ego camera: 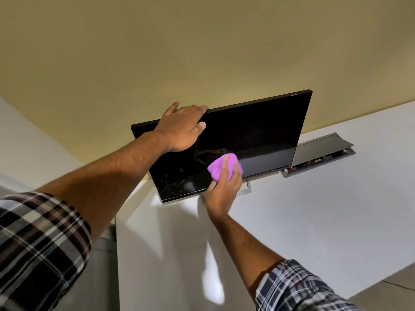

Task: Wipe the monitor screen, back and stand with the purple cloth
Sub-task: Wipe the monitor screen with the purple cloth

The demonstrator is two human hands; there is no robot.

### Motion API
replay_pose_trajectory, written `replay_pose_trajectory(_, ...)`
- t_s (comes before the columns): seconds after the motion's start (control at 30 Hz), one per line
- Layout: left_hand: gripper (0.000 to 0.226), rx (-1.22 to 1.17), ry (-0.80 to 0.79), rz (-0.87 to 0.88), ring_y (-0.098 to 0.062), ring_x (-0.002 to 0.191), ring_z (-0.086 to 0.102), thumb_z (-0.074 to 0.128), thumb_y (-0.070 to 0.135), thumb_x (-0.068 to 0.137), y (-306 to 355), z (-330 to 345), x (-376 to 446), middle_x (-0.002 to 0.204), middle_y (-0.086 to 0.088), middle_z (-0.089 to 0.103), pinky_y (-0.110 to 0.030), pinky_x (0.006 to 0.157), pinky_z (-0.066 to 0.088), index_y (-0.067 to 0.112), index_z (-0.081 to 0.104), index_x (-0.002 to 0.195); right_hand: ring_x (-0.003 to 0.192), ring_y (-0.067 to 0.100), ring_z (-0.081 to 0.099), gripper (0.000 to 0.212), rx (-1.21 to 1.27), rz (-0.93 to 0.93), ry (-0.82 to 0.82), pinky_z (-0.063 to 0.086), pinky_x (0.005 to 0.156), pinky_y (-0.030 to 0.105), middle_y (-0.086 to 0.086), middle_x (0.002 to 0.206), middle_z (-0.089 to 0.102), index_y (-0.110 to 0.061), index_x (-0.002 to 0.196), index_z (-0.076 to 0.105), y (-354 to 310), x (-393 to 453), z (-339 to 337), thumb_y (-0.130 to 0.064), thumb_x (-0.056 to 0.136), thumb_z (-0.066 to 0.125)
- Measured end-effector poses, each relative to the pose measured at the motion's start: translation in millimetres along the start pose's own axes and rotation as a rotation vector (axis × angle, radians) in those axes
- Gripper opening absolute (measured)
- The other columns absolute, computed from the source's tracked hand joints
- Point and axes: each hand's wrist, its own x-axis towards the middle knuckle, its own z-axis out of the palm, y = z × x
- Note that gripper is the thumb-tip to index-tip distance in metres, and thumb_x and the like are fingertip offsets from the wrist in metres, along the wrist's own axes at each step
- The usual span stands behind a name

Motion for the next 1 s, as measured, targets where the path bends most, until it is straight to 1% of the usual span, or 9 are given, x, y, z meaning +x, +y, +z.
replay_pose_trajectory(0.07,0.048,-0.003,-0.002,-0.003,-0.016,0.143,0.038,0.032,0.035,0.106,0,0,0,0.152,0.003,0.045,-0.045,0.125,0.001,0.023,0.030,0.152,0.112,0.025,0.054,0.030,-0.016,-0.113,-0.102,0.047,0.102,0.039,0.003,0.123,0.056,-0.023,0.118,0.062,7,-24,4,-0.005,0.101,0.044)
replay_pose_trajectory(0.23,0.048,-0.015,-0.013,0.000,-0.018,0.144,0.037,0.030,0.036,0.107,1,0,-1,0.154,0.002,0.043,-0.047,0.125,0.002,0.023,0.029,0.153,0.123,0.025,0.059,0.064,0.016,-0.388,-0.444,0.051,0.101,0.043,0.000,0.137,0.062,-0.027,0.135,0.067,36,-44,-10,0.007,0.081,0.058)
replay_pose_trajectory(0.3,0.048,-0.020,-0.017,-0.001,-0.018,0.144,0.036,0.029,0.037,0.107,1,0,-2,0.154,0.002,0.043,-0.048,0.125,0.003,0.023,0.029,0.153,0.113,0.022,0.064,0.056,0.110,-0.367,-0.350,0.053,0.095,0.039,-0.005,0.124,0.067,-0.026,0.125,0.068,35,-30,-32,0.003,0.079,0.053)
replay_pose_trajectory(0.43,0.049,-0.026,-0.025,-0.009,-0.019,0.145,0.037,0.029,0.038,0.107,2,-2,-3,0.155,0.002,0.043,-0.049,0.125,0.003,0.024,0.028,0.153,0.125,0.026,0.059,0.070,0.139,0.189,0.067,0.041,0.105,0.027,0.001,0.138,0.061,-0.020,0.145,0.051,48,32,-62,0.007,0.080,0.052)
replay_pose_trajectory(0.57,0.050,-0.028,-0.038,-0.017,-0.020,0.145,0.037,0.029,0.038,0.107,5,-4,-3,0.155,0.000,0.043,-0.049,0.125,0.006,0.022,0.027,0.154,0.122,0.028,0.056,0.071,0.092,0.277,0.085,0.046,0.104,0.035,0.010,0.132,0.055,-0.014,0.144,0.055,49,60,-48,0.013,0.078,0.050)
replay_pose_trajectory(0.7,0.051,-0.017,-0.044,-0.031,-0.023,0.142,0.039,0.030,0.040,0.106,7,-5,-5,0.153,-0.002,0.045,-0.049,0.124,0.013,0.022,0.027,0.154,0.110,0.015,0.057,0.067,0.157,0.281,0.126,0.046,0.098,0.034,-0.002,0.124,0.055,-0.019,0.142,0.058,18,11,-8,0.013,0.084,0.050)
replay_pose_trajectory(0.83,0.049,0.005,-0.044,-0.033,-0.029,0.135,0.046,0.033,0.038,0.106,13,-9,-8,0.146,-0.005,0.050,-0.049,0.121,0.022,0.020,0.031,0.151,0.101,0.015,0.060,0.047,0.196,0.238,-0.242,0.053,0.095,0.037,-0.006,0.112,0.062,-0.020,0.116,0.068,7,-52,32,-0.005,0.077,0.046)
replay_pose_trajectory(0.93,0.048,0.017,-0.043,-0.031,-0.029,0.132,0.048,0.033,0.038,0.106,16,-11,-10,0.144,-0.005,0.051,-0.050,0.118,0.026,0.020,0.033,0.150,0.076,0.031,0.054,0.015,0.329,-0.091,-0.561,0.043,0.067,0.046,0.001,0.079,0.057,-0.012,0.069,0.062,-16,-72,27,-0.005,0.076,0.051)
replay_pose_trajectory(1.0,0.049,0.016,-0.047,-0.035,-0.029,0.134,0.046,0.033,0.039,0.107,16,-11,-10,0.146,-0.005,0.049,-0.050,0.119,0.026,0.020,0.031,0.152,0.077,0.033,0.051,0.014,0.370,-0.219,-0.594,0.042,0.068,0.049,0.002,0.075,0.055,-0.010,0.068,0.058,-19,-67,13,-0.011,0.080,0.050)
